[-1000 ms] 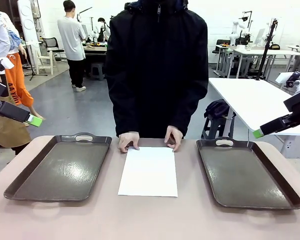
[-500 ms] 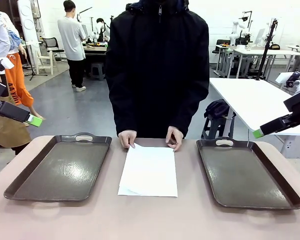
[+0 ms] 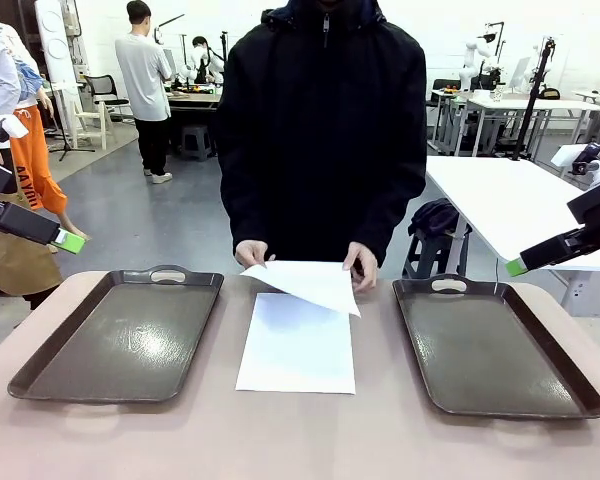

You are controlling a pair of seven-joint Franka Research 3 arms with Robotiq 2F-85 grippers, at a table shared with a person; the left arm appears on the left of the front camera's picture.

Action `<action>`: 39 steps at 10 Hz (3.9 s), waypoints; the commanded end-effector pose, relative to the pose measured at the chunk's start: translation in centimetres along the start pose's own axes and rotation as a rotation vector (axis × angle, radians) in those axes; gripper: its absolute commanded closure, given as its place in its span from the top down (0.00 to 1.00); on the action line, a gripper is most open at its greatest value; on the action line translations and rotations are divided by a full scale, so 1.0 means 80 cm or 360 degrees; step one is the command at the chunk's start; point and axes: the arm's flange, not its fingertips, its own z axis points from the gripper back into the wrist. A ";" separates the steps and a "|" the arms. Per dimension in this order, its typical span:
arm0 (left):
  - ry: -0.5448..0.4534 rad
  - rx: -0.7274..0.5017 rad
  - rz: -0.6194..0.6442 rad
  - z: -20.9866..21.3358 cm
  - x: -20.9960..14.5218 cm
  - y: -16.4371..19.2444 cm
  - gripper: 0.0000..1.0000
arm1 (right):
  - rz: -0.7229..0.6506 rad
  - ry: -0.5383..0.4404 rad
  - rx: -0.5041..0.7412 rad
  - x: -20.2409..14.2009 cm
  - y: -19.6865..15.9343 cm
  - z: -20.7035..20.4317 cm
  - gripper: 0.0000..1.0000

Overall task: Sort the A4 documents.
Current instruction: Receive the A4 Paper.

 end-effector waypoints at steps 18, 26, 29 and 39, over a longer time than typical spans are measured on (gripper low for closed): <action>-0.0006 -0.0012 0.0000 0.000 0.000 0.000 1.00 | -0.0003 0.0000 0.0012 0.000 0.000 -0.002 1.00; -0.0006 -0.0012 0.0000 0.000 0.000 0.000 1.00 | -0.0003 0.0000 0.0012 0.000 0.000 -0.002 1.00; -0.0006 -0.0012 0.0000 0.000 0.000 0.000 1.00 | -0.0003 0.0000 0.0012 0.000 0.000 -0.002 1.00; 0.0093 -0.0132 0.0119 -0.066 0.036 0.019 1.00 | -0.0003 0.0000 0.0012 0.000 0.000 -0.002 1.00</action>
